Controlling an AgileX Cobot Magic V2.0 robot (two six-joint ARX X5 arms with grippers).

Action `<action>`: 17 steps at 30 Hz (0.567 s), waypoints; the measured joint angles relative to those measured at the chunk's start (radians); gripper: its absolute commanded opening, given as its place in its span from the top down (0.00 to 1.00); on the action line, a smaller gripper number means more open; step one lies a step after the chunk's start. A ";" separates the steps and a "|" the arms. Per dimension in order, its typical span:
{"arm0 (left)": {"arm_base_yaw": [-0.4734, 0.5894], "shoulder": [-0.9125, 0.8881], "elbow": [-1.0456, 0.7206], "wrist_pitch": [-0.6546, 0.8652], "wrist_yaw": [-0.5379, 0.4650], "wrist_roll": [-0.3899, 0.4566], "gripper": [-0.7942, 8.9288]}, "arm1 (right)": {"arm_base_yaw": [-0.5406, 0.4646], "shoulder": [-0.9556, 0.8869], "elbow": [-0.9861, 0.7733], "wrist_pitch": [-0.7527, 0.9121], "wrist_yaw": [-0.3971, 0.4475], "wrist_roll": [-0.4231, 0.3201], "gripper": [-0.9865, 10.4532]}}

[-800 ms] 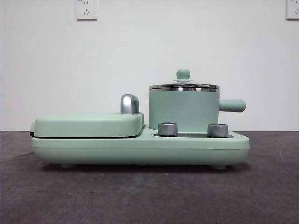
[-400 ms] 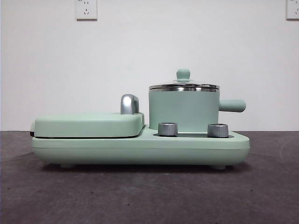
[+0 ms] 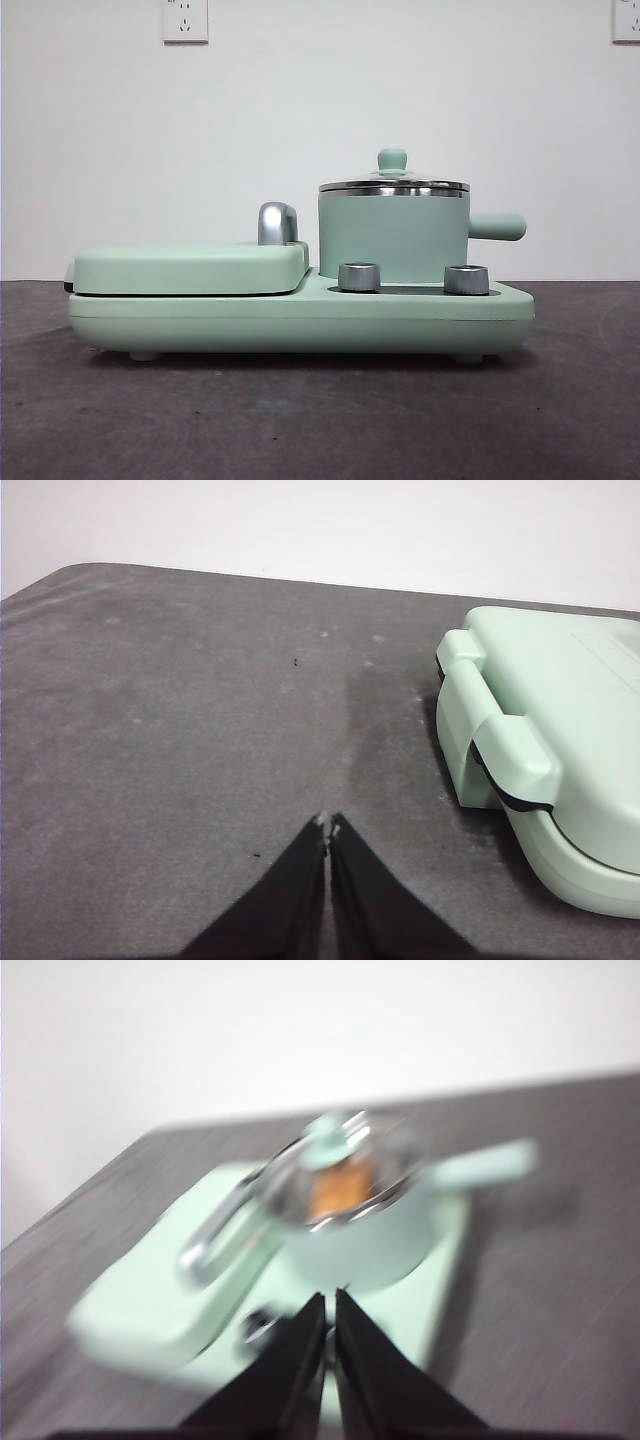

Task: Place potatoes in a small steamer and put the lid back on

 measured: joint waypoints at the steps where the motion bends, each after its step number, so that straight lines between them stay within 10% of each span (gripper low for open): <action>1: 0.000 0.000 0.000 0.000 0.000 0.000 0.91 | -0.021 -0.023 -0.055 0.068 0.000 -0.003 0.90; 6: 0.000 0.000 0.000 0.000 0.000 0.000 0.91 | -0.089 -0.150 -0.300 0.368 0.051 -0.021 0.90; 17: 0.000 0.000 0.000 0.000 0.000 0.000 0.91 | -0.116 -0.248 -0.519 0.345 0.282 -0.107 0.90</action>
